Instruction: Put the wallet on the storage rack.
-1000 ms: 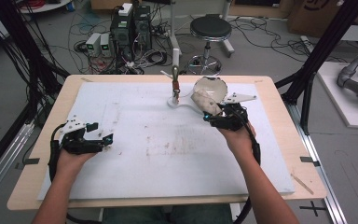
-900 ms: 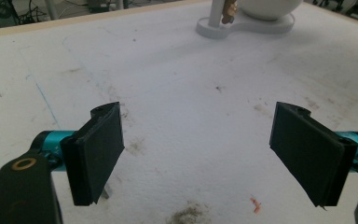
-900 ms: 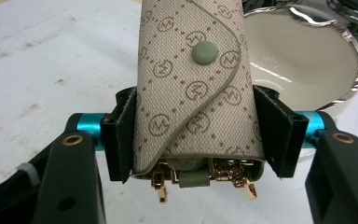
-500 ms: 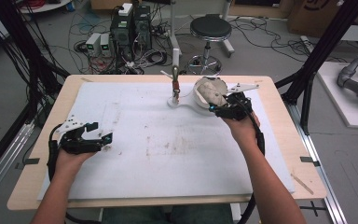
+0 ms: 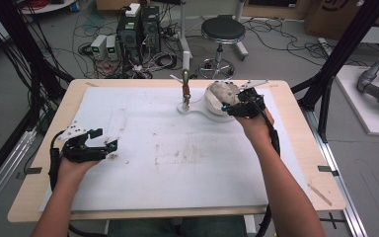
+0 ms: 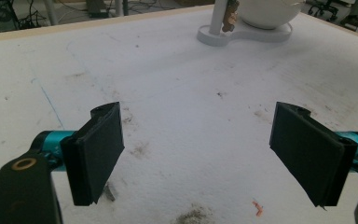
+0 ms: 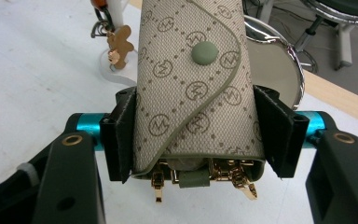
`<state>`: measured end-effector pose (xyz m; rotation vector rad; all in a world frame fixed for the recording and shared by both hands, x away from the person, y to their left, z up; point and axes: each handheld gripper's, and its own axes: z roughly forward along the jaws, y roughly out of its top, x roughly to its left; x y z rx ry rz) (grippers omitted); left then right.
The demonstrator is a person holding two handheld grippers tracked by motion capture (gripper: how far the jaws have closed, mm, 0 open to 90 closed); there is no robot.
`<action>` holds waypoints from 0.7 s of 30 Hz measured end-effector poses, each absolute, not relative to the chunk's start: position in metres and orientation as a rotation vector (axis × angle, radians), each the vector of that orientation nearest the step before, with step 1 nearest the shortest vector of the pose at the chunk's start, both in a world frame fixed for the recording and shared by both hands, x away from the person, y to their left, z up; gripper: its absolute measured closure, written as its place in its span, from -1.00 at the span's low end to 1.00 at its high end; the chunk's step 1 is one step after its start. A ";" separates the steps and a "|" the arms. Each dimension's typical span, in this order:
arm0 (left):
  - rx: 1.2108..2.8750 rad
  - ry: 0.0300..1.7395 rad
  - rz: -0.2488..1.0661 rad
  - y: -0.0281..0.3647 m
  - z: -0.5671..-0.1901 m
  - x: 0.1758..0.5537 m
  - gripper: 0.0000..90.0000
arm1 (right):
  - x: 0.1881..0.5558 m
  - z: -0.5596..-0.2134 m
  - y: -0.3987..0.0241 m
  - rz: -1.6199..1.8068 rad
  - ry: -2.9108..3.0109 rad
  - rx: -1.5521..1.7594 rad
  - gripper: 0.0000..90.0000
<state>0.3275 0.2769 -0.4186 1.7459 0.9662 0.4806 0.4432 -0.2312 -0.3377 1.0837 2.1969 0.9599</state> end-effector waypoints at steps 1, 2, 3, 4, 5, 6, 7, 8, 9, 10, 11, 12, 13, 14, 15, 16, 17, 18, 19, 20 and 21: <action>1.749 0.969 0.484 0.277 -0.419 0.328 -0.61 | 0.446 -0.339 -0.231 0.953 2.204 1.094 -0.16; 1.748 0.972 0.483 0.277 -0.419 0.328 -0.61 | 0.447 -0.340 -0.231 0.941 2.205 1.090 -0.17; 1.748 0.972 0.483 0.277 -0.419 0.328 -0.61 | 0.447 -0.340 -0.231 0.941 2.205 1.090 -0.17; 1.748 0.972 0.481 0.277 -0.420 0.328 -0.61 | 0.449 -0.342 -0.230 0.929 2.211 1.118 -0.17; 1.748 0.972 0.481 0.277 -0.420 0.328 -0.61 | 0.449 -0.342 -0.230 0.929 2.211 1.118 -0.17; 1.756 0.972 0.480 0.277 -0.420 0.328 -0.61 | 0.452 -0.343 -0.230 0.915 2.211 1.119 -0.17; 1.757 0.968 0.478 0.277 -0.420 0.328 -0.61 | 0.453 -0.344 -0.231 0.912 2.215 1.116 -0.17; 1.757 0.968 0.478 0.277 -0.420 0.328 -0.61 | 0.453 -0.344 -0.231 0.912 2.215 1.116 -0.17; 1.756 0.969 0.477 0.277 -0.420 0.328 -0.61 | 0.455 -0.345 -0.230 0.894 2.221 1.122 -0.17; 1.756 0.969 0.477 0.277 -0.420 0.328 -0.61 | 0.456 -0.346 -0.230 0.885 2.225 1.123 -0.17; 1.756 0.969 0.478 0.277 -0.420 0.328 -0.61 | 0.457 -0.348 -0.230 0.878 2.228 1.128 -0.17; 1.755 0.971 0.478 0.277 -0.420 0.328 -0.61 | 0.459 -0.349 -0.230 0.868 2.229 1.124 -0.17; 1.755 0.971 0.478 0.277 -0.420 0.328 -0.61 | 0.459 -0.350 -0.230 0.859 2.229 1.137 -0.17; 1.758 0.973 0.476 0.277 -0.421 0.328 -0.61 | 0.460 -0.352 -0.229 0.856 2.233 1.133 -0.17; 1.761 0.976 0.479 0.278 -0.421 0.328 -0.61 | 0.461 -0.352 -0.229 0.853 2.235 1.137 -0.17; 1.761 0.976 0.479 0.278 -0.421 0.328 -0.61 | 0.462 -0.353 -0.228 0.849 2.234 1.133 -0.17; 1.764 0.978 0.480 0.279 -0.422 0.328 -0.61 | 0.463 -0.354 -0.227 0.844 2.235 1.136 -0.17; 1.761 0.980 0.478 0.279 -0.422 0.328 -0.61 | 0.464 -0.355 -0.227 0.838 2.238 1.138 -0.17; 1.761 0.980 0.478 0.279 -0.422 0.328 -0.61 | 0.464 -0.355 -0.227 0.838 2.238 1.138 -0.17; 1.765 0.979 0.480 0.279 -0.422 0.328 -0.61 | 0.466 -0.358 -0.226 0.810 2.244 1.140 -0.17; 1.763 0.979 0.479 0.279 -0.422 0.328 -0.61 | 0.467 -0.359 -0.226 0.805 2.242 1.144 -0.17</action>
